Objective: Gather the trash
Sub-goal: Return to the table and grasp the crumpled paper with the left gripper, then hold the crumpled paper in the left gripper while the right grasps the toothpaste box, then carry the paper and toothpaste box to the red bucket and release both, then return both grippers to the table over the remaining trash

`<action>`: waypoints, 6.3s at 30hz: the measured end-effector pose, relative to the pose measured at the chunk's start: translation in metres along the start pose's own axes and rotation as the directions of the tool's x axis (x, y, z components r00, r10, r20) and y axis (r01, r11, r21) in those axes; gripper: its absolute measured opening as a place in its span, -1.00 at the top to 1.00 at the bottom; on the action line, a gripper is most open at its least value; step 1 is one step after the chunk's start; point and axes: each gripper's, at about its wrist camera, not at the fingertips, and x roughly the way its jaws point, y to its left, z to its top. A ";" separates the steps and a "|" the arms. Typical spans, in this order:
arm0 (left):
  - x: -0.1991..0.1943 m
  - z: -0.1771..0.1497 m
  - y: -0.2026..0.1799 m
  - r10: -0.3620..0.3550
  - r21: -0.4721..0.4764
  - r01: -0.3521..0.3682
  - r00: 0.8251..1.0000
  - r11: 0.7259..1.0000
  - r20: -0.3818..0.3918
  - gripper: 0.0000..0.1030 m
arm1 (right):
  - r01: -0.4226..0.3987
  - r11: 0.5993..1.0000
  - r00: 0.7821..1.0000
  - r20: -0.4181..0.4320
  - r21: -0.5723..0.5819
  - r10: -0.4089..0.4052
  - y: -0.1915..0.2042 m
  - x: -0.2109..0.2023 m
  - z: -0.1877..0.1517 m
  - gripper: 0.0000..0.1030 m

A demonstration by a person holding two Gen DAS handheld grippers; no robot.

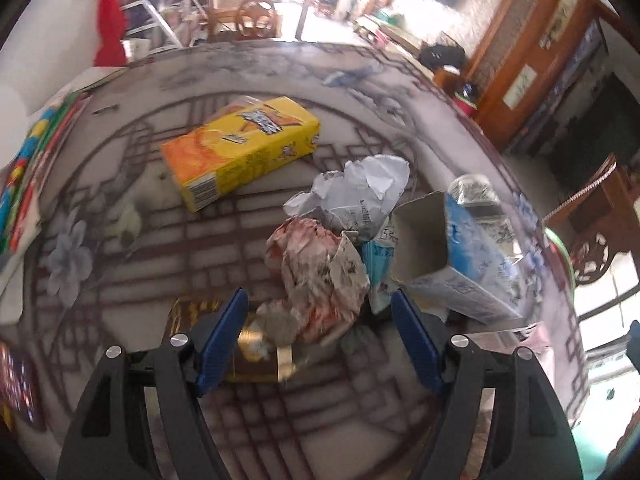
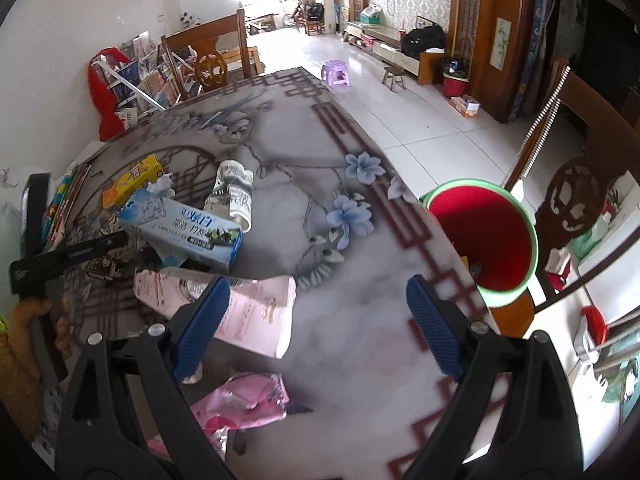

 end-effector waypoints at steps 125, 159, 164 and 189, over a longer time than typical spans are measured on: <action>-0.049 -0.009 -0.219 -0.161 0.102 0.153 0.984 0.983 0.075 0.16 | -0.151 0.983 0.989 -0.005 -0.106 0.151 -0.107 0.015 0.065 -0.09; 0.050 0.035 -0.450 -0.320 0.331 0.346 0.938 0.878 -0.130 -0.42 | 0.028 0.964 0.996 -0.086 0.263 -0.005 -0.311 0.086 0.088 -0.21; 0.052 0.035 -0.444 -0.319 0.311 0.344 0.939 0.886 -0.132 -0.42 | 0.047 0.966 0.996 -0.086 0.253 -0.026 -0.313 0.089 0.090 -0.36; -0.027 -0.005 -0.247 -0.192 -0.023 0.193 0.980 0.981 0.054 -0.43 | -0.030 0.998 0.995 -0.089 0.049 0.034 -0.191 0.069 0.085 -0.49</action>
